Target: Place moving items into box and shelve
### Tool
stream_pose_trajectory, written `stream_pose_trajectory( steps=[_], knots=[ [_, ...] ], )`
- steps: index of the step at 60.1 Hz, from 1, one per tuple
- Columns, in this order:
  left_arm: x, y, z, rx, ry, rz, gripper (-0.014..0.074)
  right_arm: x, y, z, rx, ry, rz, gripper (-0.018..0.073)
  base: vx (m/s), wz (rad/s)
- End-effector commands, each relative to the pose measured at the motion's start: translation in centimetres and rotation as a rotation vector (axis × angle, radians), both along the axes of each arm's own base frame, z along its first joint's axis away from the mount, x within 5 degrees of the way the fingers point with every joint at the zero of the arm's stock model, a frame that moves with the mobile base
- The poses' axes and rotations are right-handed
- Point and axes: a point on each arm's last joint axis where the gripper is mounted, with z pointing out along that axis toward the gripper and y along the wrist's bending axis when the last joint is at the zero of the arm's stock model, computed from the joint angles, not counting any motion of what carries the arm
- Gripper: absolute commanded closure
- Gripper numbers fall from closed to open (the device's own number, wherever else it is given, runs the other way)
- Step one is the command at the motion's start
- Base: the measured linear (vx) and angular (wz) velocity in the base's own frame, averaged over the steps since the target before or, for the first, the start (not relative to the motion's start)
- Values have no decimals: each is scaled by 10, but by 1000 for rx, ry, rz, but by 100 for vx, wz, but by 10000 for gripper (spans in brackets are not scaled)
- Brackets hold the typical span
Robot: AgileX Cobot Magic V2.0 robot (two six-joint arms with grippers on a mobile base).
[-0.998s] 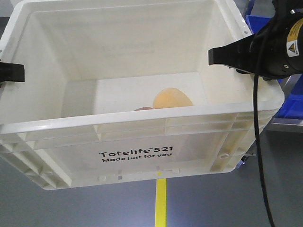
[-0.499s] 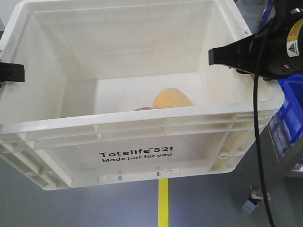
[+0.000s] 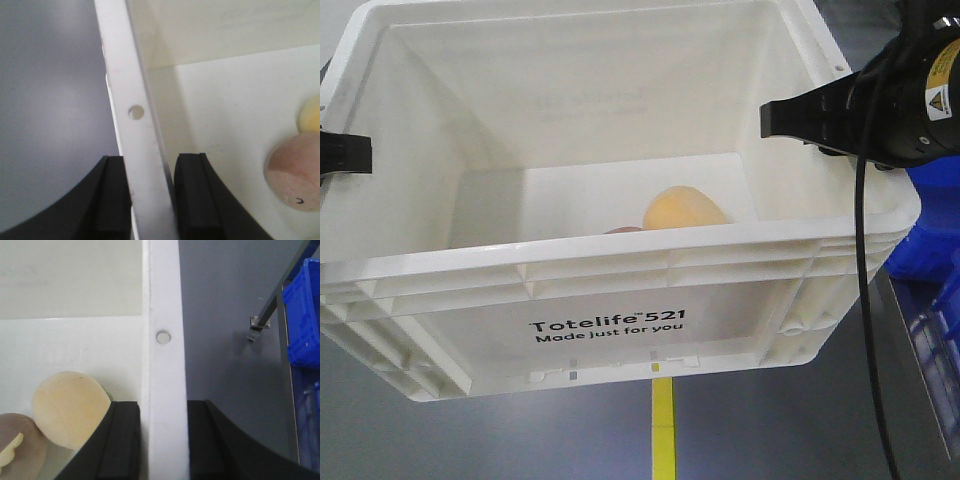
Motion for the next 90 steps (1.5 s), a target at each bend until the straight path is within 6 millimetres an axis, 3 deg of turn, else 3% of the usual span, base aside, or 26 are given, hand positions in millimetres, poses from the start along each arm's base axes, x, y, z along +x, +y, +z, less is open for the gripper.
stream_pose_trajectory(
  steps=[1, 90],
  knots=[
    [-2, -1, 29, -52, -201, -29, 492, 1, -7, 32, 2, -217, 33, 489, 50, -4],
    [-2, -1, 28, -51, -200, -29, 492, 1, -7, 32, 3, -218, 34, 489, 50, -3]
  ],
)
